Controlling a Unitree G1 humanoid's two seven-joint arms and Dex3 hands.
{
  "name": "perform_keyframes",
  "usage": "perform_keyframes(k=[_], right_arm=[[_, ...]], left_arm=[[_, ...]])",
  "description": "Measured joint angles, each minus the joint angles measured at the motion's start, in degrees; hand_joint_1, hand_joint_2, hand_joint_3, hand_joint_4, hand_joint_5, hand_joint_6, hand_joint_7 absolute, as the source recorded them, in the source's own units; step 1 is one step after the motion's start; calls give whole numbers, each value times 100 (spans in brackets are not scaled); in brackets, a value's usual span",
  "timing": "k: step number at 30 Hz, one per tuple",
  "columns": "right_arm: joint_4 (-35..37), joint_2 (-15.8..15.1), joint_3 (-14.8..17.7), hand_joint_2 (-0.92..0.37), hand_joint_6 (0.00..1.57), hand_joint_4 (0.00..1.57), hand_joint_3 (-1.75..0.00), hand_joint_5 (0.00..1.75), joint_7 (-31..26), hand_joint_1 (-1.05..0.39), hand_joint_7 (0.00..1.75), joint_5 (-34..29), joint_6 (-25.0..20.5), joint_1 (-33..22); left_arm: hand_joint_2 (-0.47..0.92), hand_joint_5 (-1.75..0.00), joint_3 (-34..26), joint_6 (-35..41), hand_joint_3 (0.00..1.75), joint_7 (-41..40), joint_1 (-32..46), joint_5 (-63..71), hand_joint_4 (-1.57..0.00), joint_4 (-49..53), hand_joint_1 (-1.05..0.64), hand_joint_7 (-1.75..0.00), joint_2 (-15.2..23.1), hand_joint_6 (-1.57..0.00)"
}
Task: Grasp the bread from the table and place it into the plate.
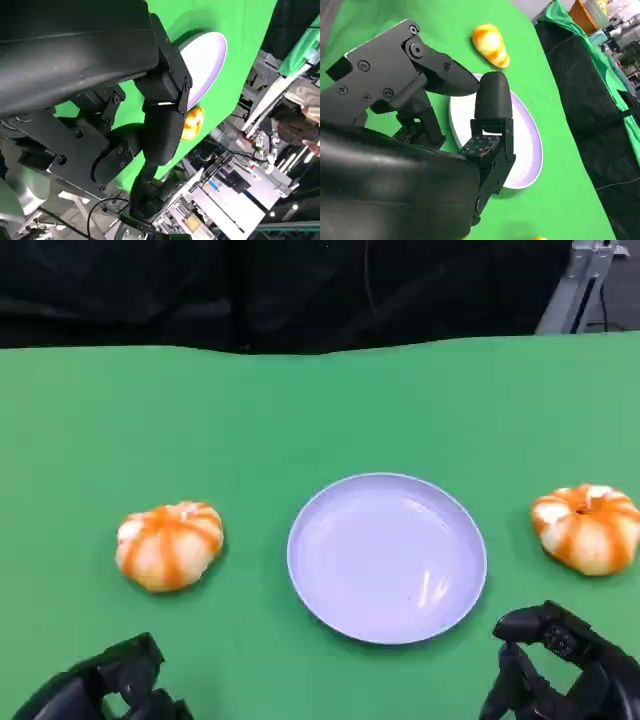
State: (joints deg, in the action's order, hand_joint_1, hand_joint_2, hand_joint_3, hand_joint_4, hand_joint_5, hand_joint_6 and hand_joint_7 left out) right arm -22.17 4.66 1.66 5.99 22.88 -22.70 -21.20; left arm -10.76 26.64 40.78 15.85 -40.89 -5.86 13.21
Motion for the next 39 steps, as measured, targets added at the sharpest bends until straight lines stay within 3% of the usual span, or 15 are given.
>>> perform_keyframes(k=[26,28,29,31,32,34,37,38,39], right_arm=[[0,0,-3,-51,85,94,-111,156,8,-19,136,0,0,0],[0,1,-4,-51,86,94,-110,156,8,-18,136,0,0,0],[1,1,-5,-51,86,94,-110,156,8,-18,136,0,0,0],[3,2,-6,-51,87,95,-110,156,7,-18,135,-2,1,1],[3,4,-8,-51,87,95,-110,156,3,-18,134,-2,1,2],[1,14,-10,-51,88,95,-111,156,-44,-17,134,-2,-15,5],[0,13,-18,-51,88,96,-111,155,-77,-17,133,-4,-49,8],[-1,13,-20,-51,87,95,-111,156,-80,-18,134,-4,-59,9],[0,12,-21,-51,87,95,-111,157,-81,-18,134,-6,-60,9]], left_arm=[[53,-175,3,-91,114,-118,5,91,-96,-8,-17,-162,-15,-89],[46,-172,3,-147,124,-199,23,181,-89,-62,-11,-143,-35,-85],[47,-166,2,-250,118,-336,38,317,-84,-135,-13,-132,-71,-82],[56,-144,-16,-662,92,-578,60,620,-74,-300,-22,-97,-184,-82],[70,-131,-24,-914,65,-645,60,771,-68,-345,-29,-77,-225,-81],[86,-120,-16,-1475,34,-698,60,1189,-59,-390,-35,-58,-232,-79],[91,-89,42,-2212,26,-757,53,1934,-46,-403,-46,-33,-91,-68],[92,-63,61,-2445,30,-786,43,2191,-42,-401,-54,-19,-2,-62],[92,-51,71,-2737,31,-859,14,2541,-41,-388,-58,-13,97,-60]])
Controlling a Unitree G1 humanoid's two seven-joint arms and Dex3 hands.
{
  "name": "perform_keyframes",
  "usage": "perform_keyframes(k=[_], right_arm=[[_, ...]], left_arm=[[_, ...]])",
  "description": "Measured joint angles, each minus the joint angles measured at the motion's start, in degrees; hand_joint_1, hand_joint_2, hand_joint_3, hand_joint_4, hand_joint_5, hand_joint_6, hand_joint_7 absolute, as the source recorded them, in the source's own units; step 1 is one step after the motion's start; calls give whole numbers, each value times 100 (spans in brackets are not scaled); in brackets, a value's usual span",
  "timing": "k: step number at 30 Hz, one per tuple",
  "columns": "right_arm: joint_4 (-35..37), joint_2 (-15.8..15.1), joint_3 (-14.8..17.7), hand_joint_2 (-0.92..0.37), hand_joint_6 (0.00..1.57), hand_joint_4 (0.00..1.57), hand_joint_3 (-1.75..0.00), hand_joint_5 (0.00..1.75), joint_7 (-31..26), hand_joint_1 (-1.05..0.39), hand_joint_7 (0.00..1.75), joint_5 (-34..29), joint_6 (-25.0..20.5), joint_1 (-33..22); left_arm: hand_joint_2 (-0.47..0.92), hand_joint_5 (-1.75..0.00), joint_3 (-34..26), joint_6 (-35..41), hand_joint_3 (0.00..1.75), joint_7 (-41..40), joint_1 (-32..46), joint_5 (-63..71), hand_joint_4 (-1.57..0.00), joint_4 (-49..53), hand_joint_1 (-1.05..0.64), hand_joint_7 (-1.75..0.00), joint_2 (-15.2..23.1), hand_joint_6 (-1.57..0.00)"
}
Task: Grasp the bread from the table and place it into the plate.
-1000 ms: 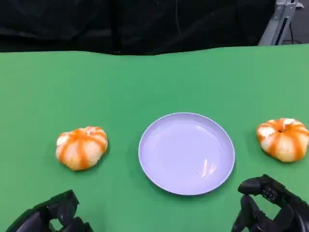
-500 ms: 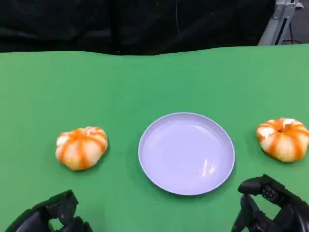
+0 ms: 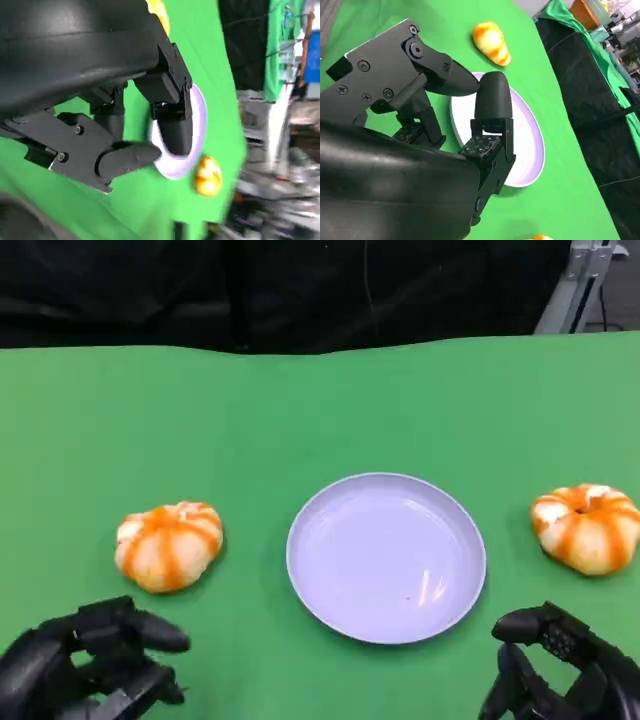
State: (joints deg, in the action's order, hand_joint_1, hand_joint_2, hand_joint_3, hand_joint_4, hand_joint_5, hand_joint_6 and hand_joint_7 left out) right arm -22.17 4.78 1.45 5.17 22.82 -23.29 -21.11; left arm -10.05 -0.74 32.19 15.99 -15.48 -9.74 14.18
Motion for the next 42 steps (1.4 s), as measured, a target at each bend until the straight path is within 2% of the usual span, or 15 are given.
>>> perform_keyframes(k=[3,5,8,10,13,17,22,28,36,42], right_arm=[[1,1,-5,-51,87,94,-111,158,-15,-17,134,-10,-7,20],[2,4,-8,-51,86,94,-111,158,-36,-17,135,-10,-29,51],[32,4,-1,-52,86,94,-111,158,-12,-17,135,-8,-24,66],[47,3,3,-51,86,94,-111,158,-3,-17,135,-9,-19,66],[54,4,3,-51,86,94,-111,158,-1,-17,135,-10,-15,70],[93,18,-3,-51,86,93,-112,158,-2,-17,134,-12,-1,117],[100,42,-11,-50,86,93,-114,159,-1,-16,134,-18,61,122],[100,63,-34,-51,85,92,-113,159,10,-18,135,-36,123,86],[87,64,-100,-51,85,92,-114,159,9,-17,136,-40,169,46],[87,63,-108,-50,85,94,-114,157,1,-18,135,-39,175,47]], left_arm=[[92,-36,22,-1162,31,-540,-240,1312,-39,185,-67,-6,320,-59],[92,-29,19,-1836,31,-1156,-516,2092,-39,455,-71,-3,386,-58],[92,-20,81,-2433,29,-2137,-908,3322,-36,815,-77,0,493,-54],[92,-17,162,-2572,29,-2543,-1125,3880,-35,977,-79,0,616,-53],[92,-14,233,-2635,27,-2852,-1297,4173,-32,1065,-81,0,709,-52],[92,-10,631,-2680,20,-3118,-1724,4877,-28,1418,-84,0,936,-48],[92,-5,1052,-2643,11,-3165,-2283,5196,-22,1731,-88,0,1120,-43],[92,-2,1543,-2192,9,-3094,-2764,5482,-17,2307,-92,0,1265,-41],[92,0,2243,-1668,10,-3098,-3573,5808,-15,3519,-99,0,1289,-38],[92,0,2609,-1552,11,-3155,-4064,5825,-14,4254,-101,0,1238,-36]])
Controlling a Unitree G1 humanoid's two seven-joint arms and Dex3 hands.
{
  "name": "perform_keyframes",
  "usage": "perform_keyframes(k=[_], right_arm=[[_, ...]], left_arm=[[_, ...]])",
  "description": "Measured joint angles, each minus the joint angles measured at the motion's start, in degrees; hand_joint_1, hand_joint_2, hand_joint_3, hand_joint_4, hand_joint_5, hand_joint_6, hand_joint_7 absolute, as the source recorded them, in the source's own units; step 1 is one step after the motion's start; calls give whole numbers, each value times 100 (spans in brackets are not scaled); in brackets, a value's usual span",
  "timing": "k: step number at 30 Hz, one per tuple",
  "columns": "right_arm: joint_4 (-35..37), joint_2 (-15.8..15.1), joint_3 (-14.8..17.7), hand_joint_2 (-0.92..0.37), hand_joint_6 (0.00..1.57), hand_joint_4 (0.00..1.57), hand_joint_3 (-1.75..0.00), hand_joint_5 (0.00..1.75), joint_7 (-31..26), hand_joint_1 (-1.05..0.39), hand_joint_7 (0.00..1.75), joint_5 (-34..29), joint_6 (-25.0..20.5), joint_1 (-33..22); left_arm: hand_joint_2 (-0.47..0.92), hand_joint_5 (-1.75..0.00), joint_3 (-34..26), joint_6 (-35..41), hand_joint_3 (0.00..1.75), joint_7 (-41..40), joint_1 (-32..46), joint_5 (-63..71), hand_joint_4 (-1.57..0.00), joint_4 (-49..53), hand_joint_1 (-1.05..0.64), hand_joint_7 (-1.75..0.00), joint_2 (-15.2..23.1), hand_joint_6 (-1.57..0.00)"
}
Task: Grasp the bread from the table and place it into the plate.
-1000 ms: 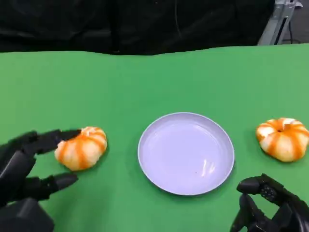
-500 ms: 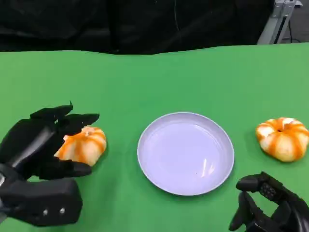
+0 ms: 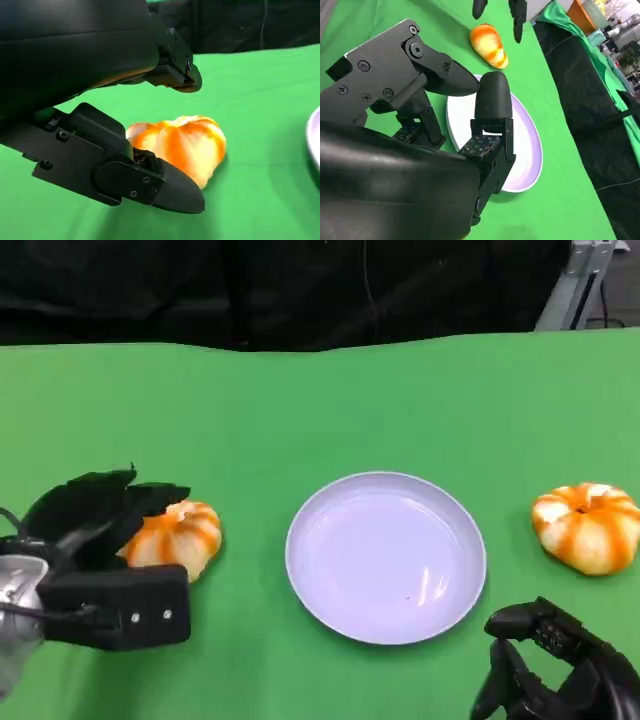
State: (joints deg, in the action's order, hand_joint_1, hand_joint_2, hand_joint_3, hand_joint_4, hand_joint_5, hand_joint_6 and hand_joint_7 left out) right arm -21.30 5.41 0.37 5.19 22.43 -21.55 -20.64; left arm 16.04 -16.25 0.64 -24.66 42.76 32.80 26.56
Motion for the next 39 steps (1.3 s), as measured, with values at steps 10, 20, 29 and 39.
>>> perform_keyframes(k=[10,20,29,39], right_arm=[[-1,14,-49,-49,85,93,-116,158,-36,-18,135,-7,1,3],[-3,16,-58,-50,85,94,-116,156,-36,-17,135,1,1,3],[-4,23,-65,-51,85,92,-115,159,-35,-17,135,8,2,5],[-5,24,-66,-50,85,92,-116,159,-36,-17,135,8,2,3]], left_arm=[[92,-1,326,40,12,-187,-443,-30,-15,684,-102,0,-141,-37],[92,0,632,79,15,-315,-776,-38,-13,1468,-103,0,-287,-31],[92,-1,849,82,14,-383,-1045,-54,-14,2268,-101,-1,-444,-33],[92,-2,918,27,18,-672,-1102,-125,-18,2568,-94,-1,-527,-35]])
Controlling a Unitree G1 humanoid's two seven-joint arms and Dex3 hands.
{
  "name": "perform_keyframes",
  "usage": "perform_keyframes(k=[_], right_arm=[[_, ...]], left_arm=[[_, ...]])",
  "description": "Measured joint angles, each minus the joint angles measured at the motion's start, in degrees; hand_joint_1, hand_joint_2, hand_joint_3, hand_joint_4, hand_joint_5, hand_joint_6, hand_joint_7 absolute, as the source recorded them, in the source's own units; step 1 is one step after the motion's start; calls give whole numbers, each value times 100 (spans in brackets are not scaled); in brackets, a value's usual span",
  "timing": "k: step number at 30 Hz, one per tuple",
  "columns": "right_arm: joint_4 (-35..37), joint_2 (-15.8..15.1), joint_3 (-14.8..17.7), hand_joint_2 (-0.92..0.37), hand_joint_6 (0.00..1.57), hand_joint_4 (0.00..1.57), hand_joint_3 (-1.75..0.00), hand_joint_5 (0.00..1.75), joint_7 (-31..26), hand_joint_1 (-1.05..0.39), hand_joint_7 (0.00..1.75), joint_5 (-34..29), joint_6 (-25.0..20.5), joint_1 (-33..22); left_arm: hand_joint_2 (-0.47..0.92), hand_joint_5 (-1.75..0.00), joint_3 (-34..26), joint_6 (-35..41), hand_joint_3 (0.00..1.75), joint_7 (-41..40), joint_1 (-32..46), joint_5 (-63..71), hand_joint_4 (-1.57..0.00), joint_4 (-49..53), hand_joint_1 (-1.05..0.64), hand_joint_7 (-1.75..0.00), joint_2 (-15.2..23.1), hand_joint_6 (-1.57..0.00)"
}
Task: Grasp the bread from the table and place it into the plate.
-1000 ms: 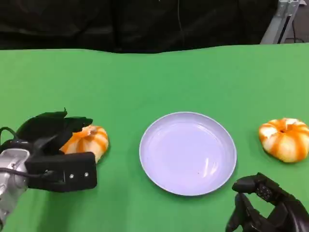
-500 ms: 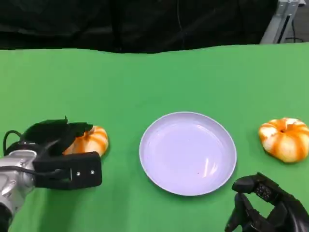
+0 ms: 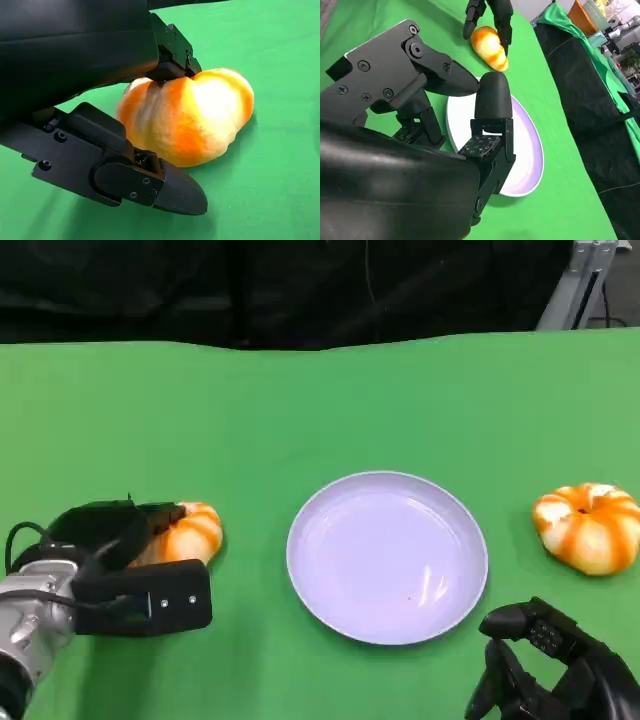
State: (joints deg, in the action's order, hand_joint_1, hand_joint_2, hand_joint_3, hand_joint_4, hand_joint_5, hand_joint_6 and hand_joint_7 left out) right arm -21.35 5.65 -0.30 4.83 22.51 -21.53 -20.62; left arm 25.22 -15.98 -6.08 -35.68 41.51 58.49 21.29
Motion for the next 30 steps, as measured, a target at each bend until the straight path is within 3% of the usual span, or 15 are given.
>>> perform_keyframes(k=[1,2,3,7,9,10,14,18,20,22,23,24,25,26,30], right_arm=[[-1,0,0,-49,85,92,-117,159,0,-17,136,0,0,0],[-1,0,0,-50,85,92,-117,159,0,-17,136,0,0,0],[-4,0,-1,-50,84,92,-116,160,0,-18,136,0,0,-1],[-45,-2,-12,-50,84,91,-116,160,1,-18,137,0,0,-18],[-55,-1,-14,-50,84,91,-116,160,0,-18,137,-1,0,-21],[-57,-1,-14,-51,84,92,-116,160,-1,-17,137,-1,0,-21],[-58,-1,-12,-50,84,92,-115,160,0,-17,138,0,0,-22],[-59,-2,-13,-50,84,92,-116,160,-7,-17,138,-4,0,-21],[-58,-1,-12,-50,83,92,-117,160,-10,-16,138,-3,-1,-21],[-58,-1,-11,-50,83,92,-117,160,-10,-17,139,-1,-1,-20],[-58,-1,-11,-50,83,92,-117,160,-10,-17,139,-1,-1,-20],[-58,-1,-10,-50,83,92,-118,160,-10,-17,139,-1,0,-19],[-58,-2,-10,-50,83,92,-117,160,-9,-17,139,-1,-1,-19],[-58,-3,-9,-50,83,92,-117,160,-9,-17,138,-1,-1,-19],[-60,-7,-6,-50,84,93,-117,158,-10,-17,137,0,-5,-18]], left_arm=[[92,-2,8,-6,18,-5,-2,-3,-18,17,-94,-1,-4,-36],[92,-5,14,-13,22,-8,-3,-13,-29,25,-69,-3,-5,-41],[92,-7,31,-12,24,-18,-4,-17,-35,26,-56,-3,-4,-44],[92,-12,150,107,31,-75,-6,57,-67,-78,-24,-6,-3,-64],[92,-21,152,132,32,-108,-6,49,-81,-141,-20,-7,-4,-73],[92,-42,149,136,34,-109,-6,41,-78,-163,-21,-5,-4,-78],[92,-26,23,84,35,-109,-4,-195,-91,-198,-14,-4,-8,-104],[92,-29,-90,-82,32,-109,-3,-430,-106,-237,-11,-9,-27,-118],[92,-30,-109,-109,32,-109,-1,-496,-107,-300,-11,-9,-43,-119],[87,-67,-127,-108,46,-109,1,-531,-92,-376,-12,-10,-47,-124],[85,-94,-150,-108,51,-109,2,-554,-84,-420,-12,-15,-47,-125],[82,-115,-176,-108,56,-110,2,-570,-77,-464,-12,-40,-47,-114],[80,-124,-202,-109,58,-111,3,-586,-77,-509,-12,-51,-47,-106],[80,-127,-221,-112,57,-141,12,-593,-76,-573,-12,-54,-46,-101],[91,-100,-278,-87,33,-288,79,-595,-81,-1061,-11,-30,-17,-109]])
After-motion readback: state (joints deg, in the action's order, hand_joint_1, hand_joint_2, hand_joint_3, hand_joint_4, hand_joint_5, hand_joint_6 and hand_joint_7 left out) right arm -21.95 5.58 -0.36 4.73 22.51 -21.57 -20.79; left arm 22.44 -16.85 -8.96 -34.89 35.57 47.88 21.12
